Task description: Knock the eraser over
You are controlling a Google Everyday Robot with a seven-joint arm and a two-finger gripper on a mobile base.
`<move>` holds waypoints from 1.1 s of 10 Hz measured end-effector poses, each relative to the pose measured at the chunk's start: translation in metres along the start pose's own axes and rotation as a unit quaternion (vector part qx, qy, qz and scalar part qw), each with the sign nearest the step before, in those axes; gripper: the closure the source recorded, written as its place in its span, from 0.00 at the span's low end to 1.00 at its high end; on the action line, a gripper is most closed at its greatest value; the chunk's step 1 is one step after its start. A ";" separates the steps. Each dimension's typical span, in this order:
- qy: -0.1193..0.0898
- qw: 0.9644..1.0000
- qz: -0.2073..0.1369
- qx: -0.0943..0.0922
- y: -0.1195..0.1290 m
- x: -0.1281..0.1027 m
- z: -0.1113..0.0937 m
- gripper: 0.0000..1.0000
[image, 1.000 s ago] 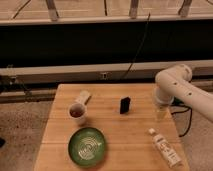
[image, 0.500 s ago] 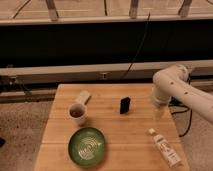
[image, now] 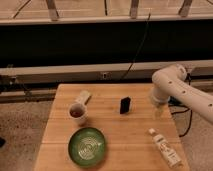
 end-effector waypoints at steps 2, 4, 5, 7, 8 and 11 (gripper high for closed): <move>-0.002 1.000 -0.006 -0.002 -0.005 -0.002 0.004 0.20; -0.002 1.000 -0.009 -0.006 -0.007 0.000 0.007 0.21; -0.003 1.000 -0.012 -0.007 -0.009 -0.002 0.008 0.26; -0.006 1.000 -0.015 -0.007 -0.014 -0.002 0.012 0.41; -0.006 1.000 -0.018 -0.008 -0.015 -0.003 0.013 0.45; -0.008 1.000 -0.022 -0.013 -0.019 -0.004 0.017 0.74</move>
